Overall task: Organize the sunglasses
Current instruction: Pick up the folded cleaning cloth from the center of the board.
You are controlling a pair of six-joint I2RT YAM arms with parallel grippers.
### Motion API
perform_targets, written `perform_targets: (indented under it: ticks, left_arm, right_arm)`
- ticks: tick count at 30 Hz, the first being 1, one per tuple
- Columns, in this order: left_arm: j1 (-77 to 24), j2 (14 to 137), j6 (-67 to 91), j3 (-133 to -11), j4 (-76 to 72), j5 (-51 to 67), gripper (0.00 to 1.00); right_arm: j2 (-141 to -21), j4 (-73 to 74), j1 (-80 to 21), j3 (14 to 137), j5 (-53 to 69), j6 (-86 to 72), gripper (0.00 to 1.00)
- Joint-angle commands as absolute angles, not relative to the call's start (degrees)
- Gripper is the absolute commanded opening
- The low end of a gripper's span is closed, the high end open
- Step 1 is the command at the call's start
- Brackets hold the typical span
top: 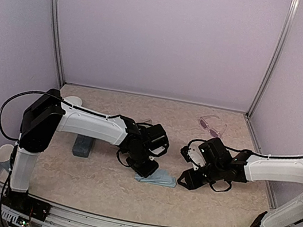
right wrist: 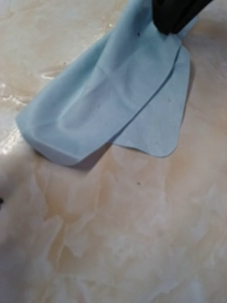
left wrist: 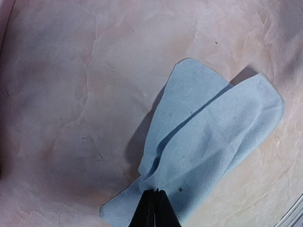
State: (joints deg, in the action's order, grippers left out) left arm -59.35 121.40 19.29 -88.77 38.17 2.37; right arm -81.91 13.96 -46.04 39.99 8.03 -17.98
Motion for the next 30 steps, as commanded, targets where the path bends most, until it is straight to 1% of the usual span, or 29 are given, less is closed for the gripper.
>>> perform_targets:
  ticks: [1, 6, 8, 9, 12, 16, 22, 23, 26, 30]
  left_arm:
    - [-59.77, 122.23, 19.11, -90.35, 38.67, 1.04, 0.0]
    - [-59.94, 121.63, 19.39, -90.99, 39.25, -0.49, 0.0]
    - [-59.94, 121.46, 19.18, -91.03, 39.41, -0.74, 0.11]
    - [-59.94, 121.46, 19.16, -90.96, 39.46, -0.78, 0.14]
    - [-60.22, 121.55, 19.02, -90.77, 39.46, -0.6, 0.14]
    - [-60.47, 121.71, 19.12, -90.55, 39.07, -0.19, 0.1]
    - [-60.54, 122.49, 19.37, -90.41, 38.79, -0.75, 0.1]
    - [-60.55, 122.52, 19.6, -90.46, 38.96, -1.43, 0.11]
    - [-60.3, 121.59, 20.8, -89.79, 39.03, -4.82, 0.23]
    - [-59.24, 119.95, 22.62, -87.7, 37.09, -4.05, 0.26]
  right_arm:
    - [-80.51, 14.77, -45.83, 39.15, 8.83, -18.9, 0.41]
    - [-80.18, 15.13, -45.88, 39.16, 8.75, -19.11, 0.41]
    - [-80.07, 15.2, -45.85, 39.17, 8.71, -19.22, 0.41]
    - [-80.07, 15.05, -45.86, 39.12, 8.72, -19.21, 0.41]
    - [-80.24, 15.06, -45.88, 39.28, 8.93, -19.32, 0.41]
    - [-80.24, 14.94, -45.88, 39.38, 9.05, -19.71, 0.41]
    - [-79.74, 15.24, -45.88, 39.05, 9.18, -20.2, 0.41]
    - [-79.6, 15.33, -45.88, 38.97, 9.15, -20.29, 0.41]
    - [-79.08, 15.63, -45.88, 38.7, 9.09, -20.66, 0.41]
    - [-78.25, 15.68, -45.88, 38.09, 8.97, -21.15, 0.41]
